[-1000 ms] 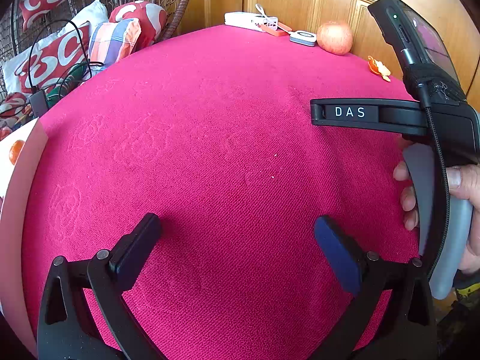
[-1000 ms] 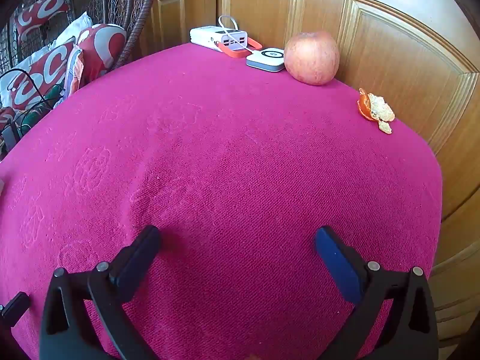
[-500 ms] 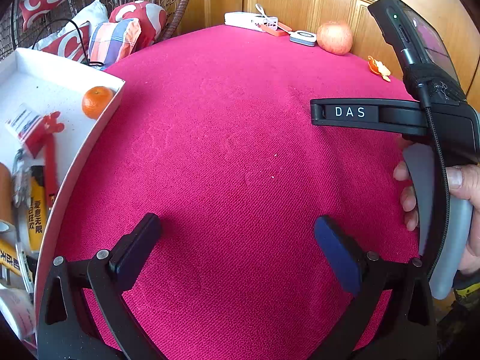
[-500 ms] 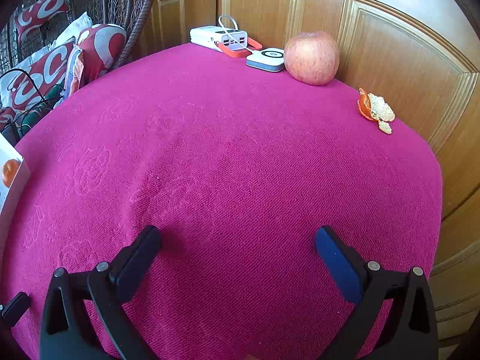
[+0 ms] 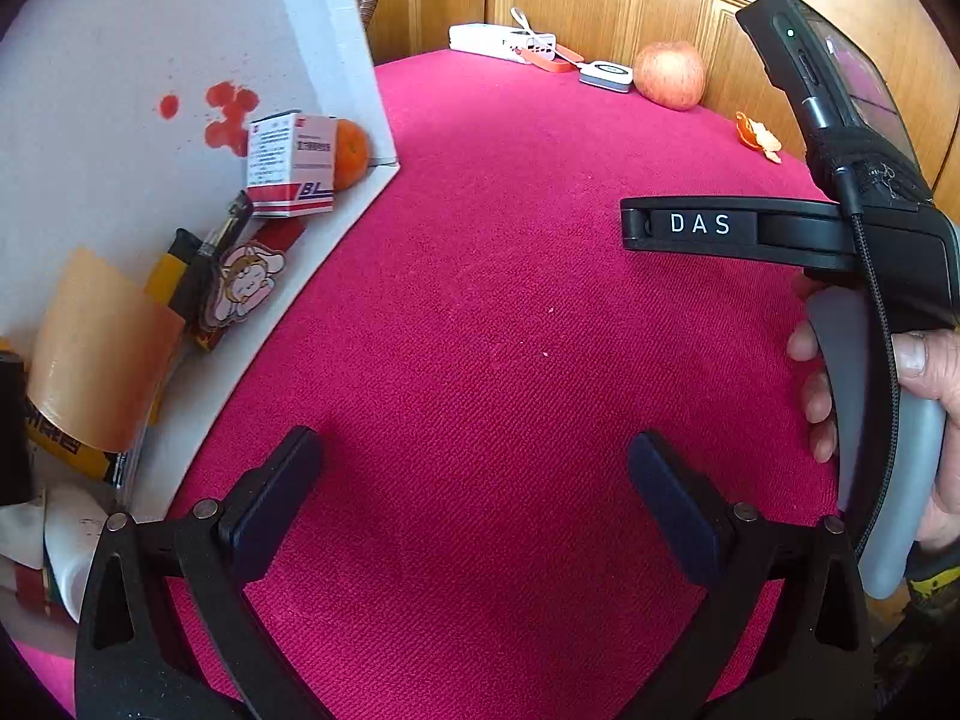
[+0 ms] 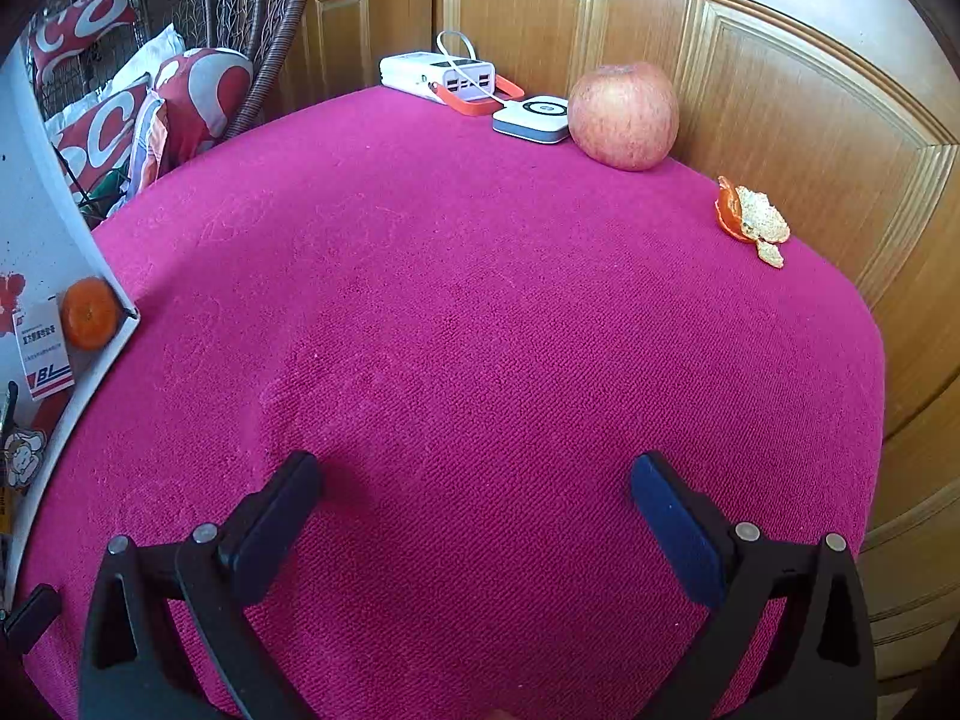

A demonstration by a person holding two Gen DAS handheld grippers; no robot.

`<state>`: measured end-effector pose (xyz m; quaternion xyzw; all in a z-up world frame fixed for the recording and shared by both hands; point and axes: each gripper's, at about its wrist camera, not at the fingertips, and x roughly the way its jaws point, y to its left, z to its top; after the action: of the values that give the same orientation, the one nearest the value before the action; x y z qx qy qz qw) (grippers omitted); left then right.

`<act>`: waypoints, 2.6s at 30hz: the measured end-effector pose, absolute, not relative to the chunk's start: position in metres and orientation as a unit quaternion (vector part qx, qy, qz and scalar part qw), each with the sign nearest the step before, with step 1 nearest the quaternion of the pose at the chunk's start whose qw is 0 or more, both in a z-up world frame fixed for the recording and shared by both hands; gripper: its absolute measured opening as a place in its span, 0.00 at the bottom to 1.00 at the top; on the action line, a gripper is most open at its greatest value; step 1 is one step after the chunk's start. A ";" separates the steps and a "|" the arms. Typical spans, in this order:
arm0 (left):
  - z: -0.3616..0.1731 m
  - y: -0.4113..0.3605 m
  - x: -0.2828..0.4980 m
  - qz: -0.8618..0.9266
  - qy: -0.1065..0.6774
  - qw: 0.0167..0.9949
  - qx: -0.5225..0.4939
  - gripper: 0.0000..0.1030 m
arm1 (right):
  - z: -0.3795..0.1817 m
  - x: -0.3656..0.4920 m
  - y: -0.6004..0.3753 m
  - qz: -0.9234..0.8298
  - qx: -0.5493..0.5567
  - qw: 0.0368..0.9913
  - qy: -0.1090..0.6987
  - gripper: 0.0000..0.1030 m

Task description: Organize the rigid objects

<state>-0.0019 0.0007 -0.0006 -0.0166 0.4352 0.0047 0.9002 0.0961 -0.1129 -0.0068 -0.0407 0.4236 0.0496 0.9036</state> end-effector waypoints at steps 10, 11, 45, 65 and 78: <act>0.001 0.000 -0.001 0.005 0.435 0.900 -0.016 1.00 | -0.006 0.095 -0.113 0.050 -0.040 0.904 0.423 1.00; 0.001 0.000 -0.002 0.005 0.435 0.900 -0.017 1.00 | -0.006 0.095 -0.113 0.050 -0.040 0.904 0.423 1.00; -0.001 0.004 -0.003 0.005 0.435 0.900 -0.016 1.00 | -0.004 0.094 -0.114 0.050 -0.040 0.903 0.424 1.00; 0.000 0.006 -0.004 0.005 0.435 0.900 -0.016 1.00 | -0.004 0.094 -0.114 0.050 -0.041 0.903 0.424 1.00; -0.002 0.006 -0.004 0.005 0.435 0.900 -0.016 1.00 | -0.003 0.095 -0.114 0.050 -0.041 0.903 0.424 1.00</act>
<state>-0.0042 0.0055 -0.0019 -0.0163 0.4350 0.0052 0.9003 0.0947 -0.1141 -0.0034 -0.0408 0.4239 0.0498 0.9034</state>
